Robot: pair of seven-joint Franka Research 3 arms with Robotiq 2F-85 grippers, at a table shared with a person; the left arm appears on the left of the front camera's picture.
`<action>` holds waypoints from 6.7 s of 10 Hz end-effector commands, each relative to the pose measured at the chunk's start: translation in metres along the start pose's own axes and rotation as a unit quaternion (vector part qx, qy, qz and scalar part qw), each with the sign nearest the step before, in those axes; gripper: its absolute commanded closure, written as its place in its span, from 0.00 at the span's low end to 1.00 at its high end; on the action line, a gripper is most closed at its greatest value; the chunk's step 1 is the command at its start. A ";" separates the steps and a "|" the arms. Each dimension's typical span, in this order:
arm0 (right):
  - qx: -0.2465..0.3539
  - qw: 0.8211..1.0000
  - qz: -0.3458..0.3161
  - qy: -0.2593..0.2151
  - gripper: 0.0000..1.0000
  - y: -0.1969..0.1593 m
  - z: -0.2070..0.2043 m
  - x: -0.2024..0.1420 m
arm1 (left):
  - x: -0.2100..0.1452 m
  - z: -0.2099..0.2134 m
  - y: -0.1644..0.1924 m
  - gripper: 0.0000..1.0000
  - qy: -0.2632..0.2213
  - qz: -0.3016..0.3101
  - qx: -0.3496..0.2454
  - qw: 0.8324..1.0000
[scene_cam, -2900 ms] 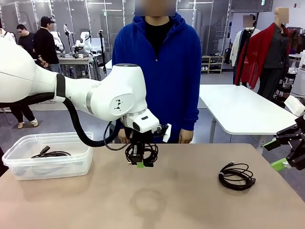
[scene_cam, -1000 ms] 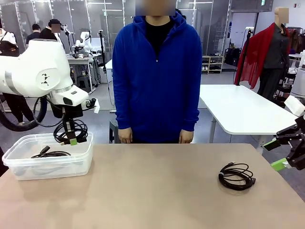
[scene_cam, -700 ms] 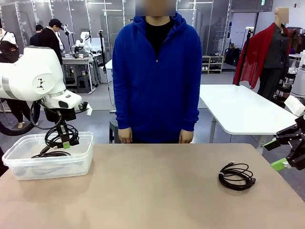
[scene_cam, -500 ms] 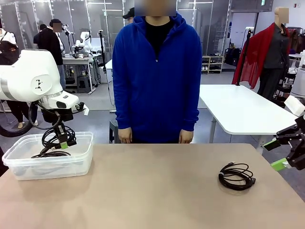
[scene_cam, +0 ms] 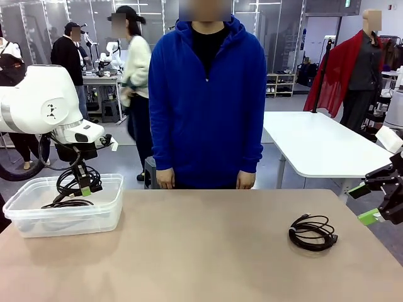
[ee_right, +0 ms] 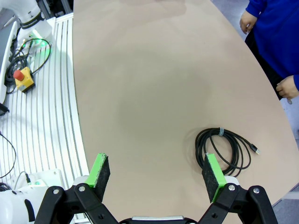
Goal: Organize and store the cables.
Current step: Place the USB Extension Cable into the Organizing box.
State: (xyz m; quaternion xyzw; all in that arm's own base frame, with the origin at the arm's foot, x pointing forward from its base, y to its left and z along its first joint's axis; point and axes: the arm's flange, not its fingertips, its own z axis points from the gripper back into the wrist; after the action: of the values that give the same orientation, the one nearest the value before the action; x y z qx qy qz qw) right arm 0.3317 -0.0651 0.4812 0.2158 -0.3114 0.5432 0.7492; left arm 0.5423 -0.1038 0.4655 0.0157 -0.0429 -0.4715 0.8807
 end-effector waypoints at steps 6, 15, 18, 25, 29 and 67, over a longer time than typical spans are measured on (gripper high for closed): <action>0.002 1.000 -0.002 -0.006 0.00 0.001 -0.001 0.000 | 0.006 -0.009 0.023 0.84 -0.020 0.139 -0.015 0.990; 0.002 1.000 -0.002 -0.006 0.00 0.001 -0.001 0.000 | 0.047 -0.064 0.073 0.84 0.021 0.207 -0.055 0.977; 0.002 1.000 -0.002 -0.006 0.00 0.001 -0.001 0.000 | 0.048 -0.067 0.069 0.77 0.027 0.198 -0.055 0.978; 0.002 1.000 -0.002 -0.006 0.00 0.001 -0.001 0.000 | 0.035 -0.064 0.059 0.44 0.029 0.190 -0.044 0.980; 0.002 1.000 -0.002 -0.006 0.00 0.001 -0.001 0.000 | 0.032 -0.058 0.051 0.24 0.021 0.192 -0.035 0.980; 0.002 1.000 -0.002 -0.006 0.00 0.001 -0.001 0.000 | -0.112 0.112 -0.116 0.02 -0.153 0.008 0.075 0.985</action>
State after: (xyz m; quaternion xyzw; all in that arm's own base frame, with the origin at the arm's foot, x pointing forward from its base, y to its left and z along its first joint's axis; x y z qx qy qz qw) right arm 0.3318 -0.0650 0.4812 0.2159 -0.3114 0.5432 0.7492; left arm 0.3954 -0.0815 0.5611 -0.0029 -0.2263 -0.4094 0.8838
